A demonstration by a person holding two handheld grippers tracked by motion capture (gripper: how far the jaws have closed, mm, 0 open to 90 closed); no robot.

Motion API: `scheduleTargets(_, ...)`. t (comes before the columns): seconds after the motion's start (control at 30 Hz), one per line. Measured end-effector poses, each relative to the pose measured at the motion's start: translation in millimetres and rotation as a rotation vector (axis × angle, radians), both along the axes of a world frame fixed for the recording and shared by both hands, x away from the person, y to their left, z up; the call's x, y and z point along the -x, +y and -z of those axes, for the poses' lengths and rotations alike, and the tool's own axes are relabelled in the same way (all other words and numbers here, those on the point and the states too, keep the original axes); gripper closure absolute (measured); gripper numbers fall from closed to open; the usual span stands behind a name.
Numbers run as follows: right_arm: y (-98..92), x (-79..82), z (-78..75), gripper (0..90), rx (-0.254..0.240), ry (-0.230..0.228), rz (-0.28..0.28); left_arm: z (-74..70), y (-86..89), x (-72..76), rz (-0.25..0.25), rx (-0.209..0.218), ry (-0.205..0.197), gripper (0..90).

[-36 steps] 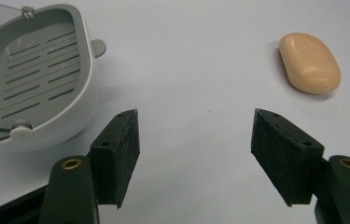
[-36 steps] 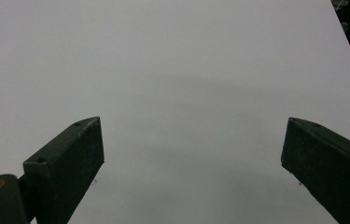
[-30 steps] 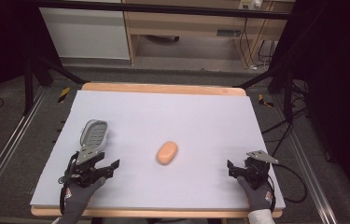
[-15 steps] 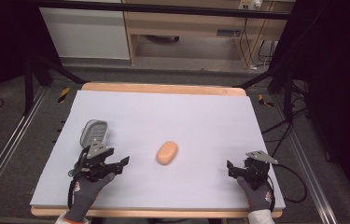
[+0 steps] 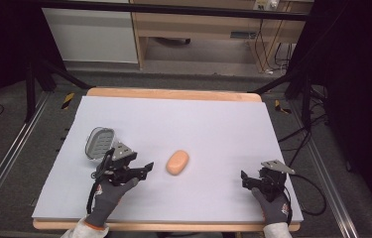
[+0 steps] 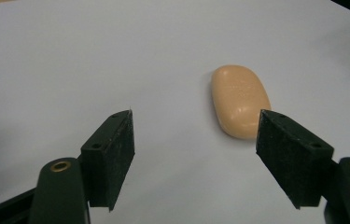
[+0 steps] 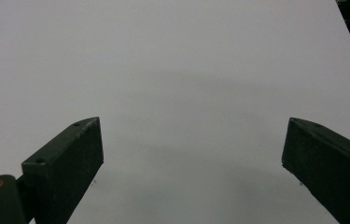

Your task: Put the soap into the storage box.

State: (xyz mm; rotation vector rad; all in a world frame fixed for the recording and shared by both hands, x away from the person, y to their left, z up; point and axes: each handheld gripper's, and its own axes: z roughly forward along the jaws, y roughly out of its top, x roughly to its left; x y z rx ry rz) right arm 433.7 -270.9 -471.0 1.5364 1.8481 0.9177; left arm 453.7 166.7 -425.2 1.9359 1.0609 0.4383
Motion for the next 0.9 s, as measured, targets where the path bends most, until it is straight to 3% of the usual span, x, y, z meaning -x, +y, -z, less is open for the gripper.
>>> scheduleTargets(0.9, 0.7, -0.5, 0.8, 5.6, -0.004, 0.007, -0.003, 0.1, -58.9, -23.9, 0.078, -0.042, 0.025, 25.2)
